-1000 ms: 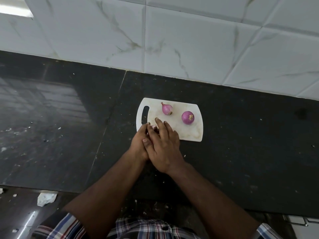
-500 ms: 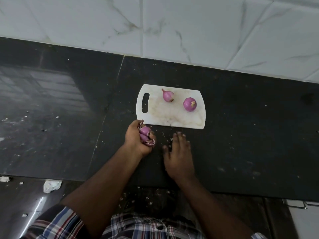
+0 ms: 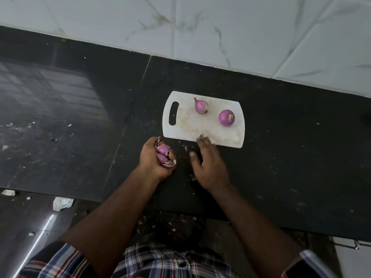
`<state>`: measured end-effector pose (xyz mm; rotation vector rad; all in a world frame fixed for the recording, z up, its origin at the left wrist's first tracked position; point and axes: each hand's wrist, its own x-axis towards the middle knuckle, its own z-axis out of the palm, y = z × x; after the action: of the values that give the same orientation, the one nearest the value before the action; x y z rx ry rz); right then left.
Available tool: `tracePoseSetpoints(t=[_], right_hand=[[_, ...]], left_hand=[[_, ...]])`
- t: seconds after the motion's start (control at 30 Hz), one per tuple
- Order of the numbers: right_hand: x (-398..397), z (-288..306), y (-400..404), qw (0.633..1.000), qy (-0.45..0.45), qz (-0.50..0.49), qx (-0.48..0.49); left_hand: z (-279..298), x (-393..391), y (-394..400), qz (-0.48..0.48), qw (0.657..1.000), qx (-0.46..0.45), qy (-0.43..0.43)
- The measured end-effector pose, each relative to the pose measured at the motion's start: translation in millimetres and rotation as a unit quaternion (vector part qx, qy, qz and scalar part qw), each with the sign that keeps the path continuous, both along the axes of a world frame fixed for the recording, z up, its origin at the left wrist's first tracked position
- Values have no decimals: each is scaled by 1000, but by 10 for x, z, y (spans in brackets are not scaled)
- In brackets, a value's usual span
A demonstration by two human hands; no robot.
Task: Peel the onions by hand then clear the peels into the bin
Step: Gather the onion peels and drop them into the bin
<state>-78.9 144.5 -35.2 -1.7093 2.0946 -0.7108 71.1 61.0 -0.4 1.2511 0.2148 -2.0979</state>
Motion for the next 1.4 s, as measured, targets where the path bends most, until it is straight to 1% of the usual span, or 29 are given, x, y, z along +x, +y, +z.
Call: tracePoseSetpoints(t=[0.03, 0.1, 0.17, 0.23, 0.3, 0.37, 0.43, 0.47, 0.6, 0.67, 0.73, 0.8, 0.87, 0.9, 0.97, 1.03, 1.07, 1.13, 1.2, 1.27, 1.33, 1.4], right_hand=[[-152, 10, -126, 1000, 23, -11, 2], [-372, 22, -356, 997, 59, -3, 46], [-369, -49, -414, 992, 93, 43, 80], [-235, -102, -276, 986, 90, 122, 70], [-123, -96, -73, 978, 49, 196, 48], [-86, -65, -30, 974, 23, 226, 14], [-89, -49, -197, 970, 42, 237, -27], [-82, -49, -308, 966, 61, 251, -31], [-73, -83, -527, 935, 144, 323, 24], [-155, -98, -416, 938, 163, 306, 24], [-268, -50, -239, 959, 123, 255, 13], [-409, 29, -126, 979, 76, 186, -25], [-546, 37, -109, 987, 67, 131, -66], [-570, 29, -98, 988, 74, 116, -65], [-539, -54, -23, 987, 88, 133, -36], [-484, -126, 80, 980, 81, 179, -5], [-478, -123, 98, 980, 76, 186, -1], [-506, -91, 88, 988, 62, 138, -1], [-414, -61, 131, 992, 75, 95, 40], [-168, -115, 259, 984, 125, 101, 83], [85, -173, 334, 974, 171, 101, 103], [196, -202, 206, 977, 173, 88, 90]], left_hand=[[-15, 14, -1, 4, 1000, 4, -2], [-41, 34, 8, 9, 1000, 11, -6], [-47, 46, 22, 12, 1000, 14, -12], [-38, 67, 23, 13, 1000, 8, -6], [-45, 96, 12, 15, 1000, -1, -2], [-53, 113, 4, 18, 1000, -9, 1], [-55, 118, 10, 19, 1000, -9, 2], [-54, 119, 17, 20, 1000, -9, 2], [-66, 141, 30, 25, 1000, -8, -1], [-68, 162, 40, 30, 1000, -9, 1], [-64, 180, 50, 33, 999, -1, -6], [-52, 176, 58, 33, 999, 7, -9], [-46, 163, 62, 32, 999, 9, -8], [-41, 152, 64, 30, 999, 9, -9], [-25, 137, 67, 27, 1000, 6, -9], [-18, 132, 66, 25, 1000, 2, -7], [-23, 137, 62, 25, 1000, 2, -6], [-40, 155, 57, 27, 1000, 2, -3], [-48, 180, 46, 32, 999, 2, 1], [-35, 203, 26, 43, 999, 1, 9], [-15, 213, 8, 49, 999, -4, 16], [-9, 206, 2, 46, 999, -7, 17]])
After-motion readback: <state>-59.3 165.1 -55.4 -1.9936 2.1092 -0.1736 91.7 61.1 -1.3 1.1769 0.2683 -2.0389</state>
